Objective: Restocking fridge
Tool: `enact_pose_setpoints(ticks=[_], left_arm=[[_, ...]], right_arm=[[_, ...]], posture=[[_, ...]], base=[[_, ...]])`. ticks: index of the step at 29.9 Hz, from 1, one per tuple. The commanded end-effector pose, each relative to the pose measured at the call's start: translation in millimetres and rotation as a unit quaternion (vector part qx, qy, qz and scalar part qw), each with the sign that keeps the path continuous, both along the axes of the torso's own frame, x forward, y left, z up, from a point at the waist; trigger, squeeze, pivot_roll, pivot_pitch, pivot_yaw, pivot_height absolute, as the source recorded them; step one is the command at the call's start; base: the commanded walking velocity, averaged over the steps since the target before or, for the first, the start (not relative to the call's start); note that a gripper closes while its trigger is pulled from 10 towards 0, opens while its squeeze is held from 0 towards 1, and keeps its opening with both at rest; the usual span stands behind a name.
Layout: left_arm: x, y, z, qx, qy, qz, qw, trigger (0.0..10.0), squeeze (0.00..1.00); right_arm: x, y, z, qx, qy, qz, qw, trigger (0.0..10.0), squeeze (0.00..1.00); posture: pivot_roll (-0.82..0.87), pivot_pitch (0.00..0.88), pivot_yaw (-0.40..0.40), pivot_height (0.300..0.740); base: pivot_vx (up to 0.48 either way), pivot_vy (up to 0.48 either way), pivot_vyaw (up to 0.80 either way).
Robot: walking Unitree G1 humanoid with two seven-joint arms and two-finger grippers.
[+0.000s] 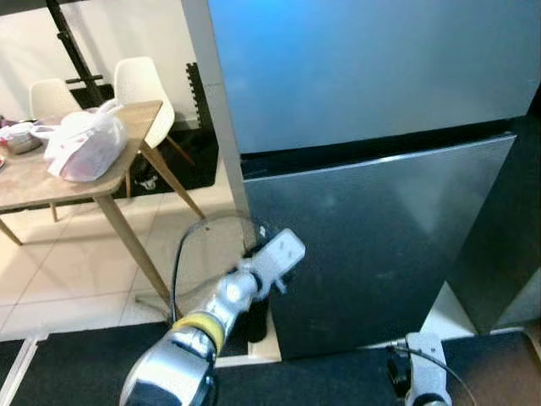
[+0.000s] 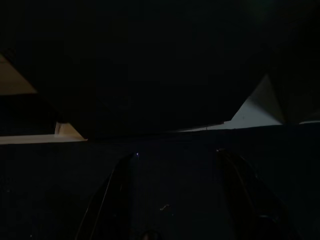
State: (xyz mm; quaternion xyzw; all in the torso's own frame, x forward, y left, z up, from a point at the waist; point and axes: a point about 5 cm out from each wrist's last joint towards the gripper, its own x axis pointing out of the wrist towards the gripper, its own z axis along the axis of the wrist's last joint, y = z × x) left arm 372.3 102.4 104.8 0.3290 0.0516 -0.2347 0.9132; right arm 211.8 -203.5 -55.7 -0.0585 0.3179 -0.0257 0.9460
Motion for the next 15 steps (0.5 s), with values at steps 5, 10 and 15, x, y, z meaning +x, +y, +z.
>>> enact_pose_setpoints(ticks=[5,10,15], left_arm=[[13.7,50.4,18,0.043,-0.035,0.094,0.994,10.0,0.00],[16.5,72.5,27,0.050,-0.055,0.141,0.987,10.0,0.00],[8.8,84.7,12,0.052,-0.033,0.159,0.985,10.0,0.00]], right_arm=[[-10.7,0.4,-4,0.007,-0.002,-0.010,1.000,10.0,0.00],[-15.8,-0.8,-6,0.007,0.002,-0.006,1.000,10.0,0.00],[-21.0,0.1,-9,0.008,0.014,0.004,1.000,10.0,0.00]], posture=[[-0.14,0.135,0.094,0.740],[-0.14,0.166,0.079,0.740],[-0.14,0.180,0.075,0.740]], base=[[0.000,0.000,0.00],[0.000,0.000,0.00],[0.000,0.000,0.00]])
